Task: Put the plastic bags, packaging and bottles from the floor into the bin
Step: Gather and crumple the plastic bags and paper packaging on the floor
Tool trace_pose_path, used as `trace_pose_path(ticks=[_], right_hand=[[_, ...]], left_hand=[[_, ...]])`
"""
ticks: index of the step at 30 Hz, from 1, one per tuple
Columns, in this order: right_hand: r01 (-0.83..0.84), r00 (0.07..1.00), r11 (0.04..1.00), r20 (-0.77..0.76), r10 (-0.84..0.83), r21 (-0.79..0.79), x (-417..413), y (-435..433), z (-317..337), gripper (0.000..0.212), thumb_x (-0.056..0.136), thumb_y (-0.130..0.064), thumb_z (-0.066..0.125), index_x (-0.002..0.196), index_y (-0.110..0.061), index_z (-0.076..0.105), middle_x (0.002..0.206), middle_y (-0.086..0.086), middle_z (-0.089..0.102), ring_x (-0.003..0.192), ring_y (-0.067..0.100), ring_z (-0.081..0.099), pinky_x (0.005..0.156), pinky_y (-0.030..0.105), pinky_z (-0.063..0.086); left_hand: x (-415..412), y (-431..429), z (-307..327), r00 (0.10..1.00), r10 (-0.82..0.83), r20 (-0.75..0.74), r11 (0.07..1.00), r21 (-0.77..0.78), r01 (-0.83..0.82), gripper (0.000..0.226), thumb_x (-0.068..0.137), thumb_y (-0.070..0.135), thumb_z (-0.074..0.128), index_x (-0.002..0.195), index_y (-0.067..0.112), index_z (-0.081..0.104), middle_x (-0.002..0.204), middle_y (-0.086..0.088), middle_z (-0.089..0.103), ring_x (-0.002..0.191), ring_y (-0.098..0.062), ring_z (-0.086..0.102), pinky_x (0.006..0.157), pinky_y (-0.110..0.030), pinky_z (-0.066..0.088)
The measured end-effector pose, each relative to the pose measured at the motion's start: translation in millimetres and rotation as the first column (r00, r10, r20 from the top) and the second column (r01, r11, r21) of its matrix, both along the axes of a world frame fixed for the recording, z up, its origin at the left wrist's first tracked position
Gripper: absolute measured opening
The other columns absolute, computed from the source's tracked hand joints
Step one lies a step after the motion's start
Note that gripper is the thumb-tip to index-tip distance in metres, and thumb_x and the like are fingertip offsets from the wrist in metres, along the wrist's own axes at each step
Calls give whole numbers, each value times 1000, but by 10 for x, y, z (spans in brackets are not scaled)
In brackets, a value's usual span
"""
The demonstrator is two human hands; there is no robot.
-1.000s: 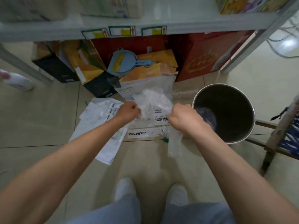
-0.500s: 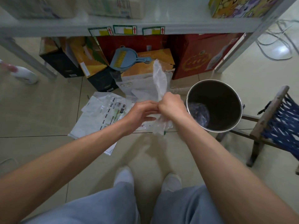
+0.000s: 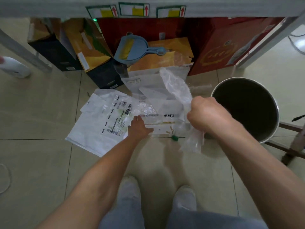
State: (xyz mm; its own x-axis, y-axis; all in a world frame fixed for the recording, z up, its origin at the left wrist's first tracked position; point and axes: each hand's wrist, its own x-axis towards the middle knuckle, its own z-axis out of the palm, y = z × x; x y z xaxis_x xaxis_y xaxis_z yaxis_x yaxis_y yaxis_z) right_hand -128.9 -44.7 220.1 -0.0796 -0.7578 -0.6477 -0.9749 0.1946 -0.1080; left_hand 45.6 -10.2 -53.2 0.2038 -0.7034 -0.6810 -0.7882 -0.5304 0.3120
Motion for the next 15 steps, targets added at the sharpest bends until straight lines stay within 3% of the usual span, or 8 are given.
trace_pose_path(ticks=[3,7,9,12,15], right_hand=[[-20,1000,1000,-20,20,15,21,-22,-8,24,96,-17,52,117,-7,58,112,17,60,99,37,65,86,48,58],[-59,998,997,-32,61,46,40,-43,-4,21,97,-18,49,114,-9,59,111,16,60,99,36,66,85,48,58],[-76,997,996,-31,77,38,48,-69,8,19,97,-17,48,111,-9,59,109,16,60,97,36,65,83,47,58],[-86,996,996,-29,87,29,80,-87,38,17,97,-17,49,108,-8,59,107,16,60,94,36,65,81,46,58],[-85,995,995,-41,87,51,111,-100,22,18,97,-14,50,110,-7,61,103,15,62,91,35,66,80,45,59]], left_hand=[[-24,28,-357,987,-147,66,988,-39,150,118,81,57,71,159,4,0,168,-14,-5,154,-34,7,117,-53,22],[-82,120,-623,949,-218,227,971,-51,235,102,91,48,64,160,9,0,168,-8,-9,155,-32,2,116,-54,27],[-83,100,-649,941,-197,274,970,-83,227,87,95,41,63,160,12,12,167,-8,4,151,-32,16,113,-50,32],[7,-16,-668,952,-104,287,956,-234,175,47,97,17,60,142,15,50,150,-6,35,126,-31,42,92,-40,48],[116,-117,-513,954,-111,277,952,-246,182,26,101,22,52,122,16,66,127,-8,56,116,-29,54,91,-42,46]])
